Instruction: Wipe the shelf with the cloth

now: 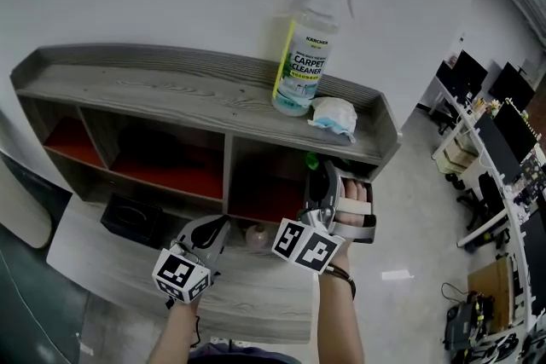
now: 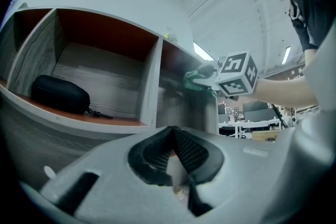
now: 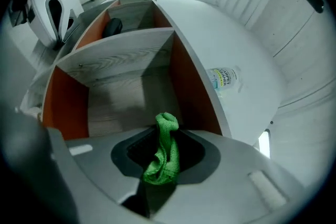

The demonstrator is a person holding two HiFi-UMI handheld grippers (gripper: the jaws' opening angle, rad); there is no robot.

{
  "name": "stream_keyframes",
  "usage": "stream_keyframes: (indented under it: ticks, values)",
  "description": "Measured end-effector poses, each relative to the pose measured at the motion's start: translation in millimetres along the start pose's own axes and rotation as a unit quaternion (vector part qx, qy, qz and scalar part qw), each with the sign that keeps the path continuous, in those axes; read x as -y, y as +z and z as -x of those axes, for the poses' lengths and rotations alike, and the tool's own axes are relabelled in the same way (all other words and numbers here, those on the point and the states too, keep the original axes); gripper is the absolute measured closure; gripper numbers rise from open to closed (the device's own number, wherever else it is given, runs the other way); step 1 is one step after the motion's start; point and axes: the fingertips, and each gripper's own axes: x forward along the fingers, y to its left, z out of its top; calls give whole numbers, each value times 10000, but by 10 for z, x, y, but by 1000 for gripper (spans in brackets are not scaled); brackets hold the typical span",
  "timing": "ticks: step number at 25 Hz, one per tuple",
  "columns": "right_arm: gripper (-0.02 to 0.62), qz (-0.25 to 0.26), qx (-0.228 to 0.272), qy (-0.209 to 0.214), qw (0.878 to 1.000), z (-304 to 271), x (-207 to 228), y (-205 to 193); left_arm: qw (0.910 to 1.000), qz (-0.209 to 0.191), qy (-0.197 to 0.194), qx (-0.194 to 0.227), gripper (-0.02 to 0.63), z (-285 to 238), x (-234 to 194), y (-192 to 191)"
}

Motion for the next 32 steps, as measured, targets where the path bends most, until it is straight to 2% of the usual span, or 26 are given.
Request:
stream_keyframes:
  ticks: [5, 19, 32]
  values:
    - [494, 254, -312, 218, 9990, -67, -111, -140, 10000, 10, -21, 1, 607, -4, 5, -12]
    - [494, 379, -542, 835, 9943, 49, -679, -327, 10000, 46, -9, -38, 607, 34, 0, -54]
    - [494, -77, -844, 1829, 9795, 275, -1646, -627, 9999, 62, 29, -74, 607, 47, -22, -95]
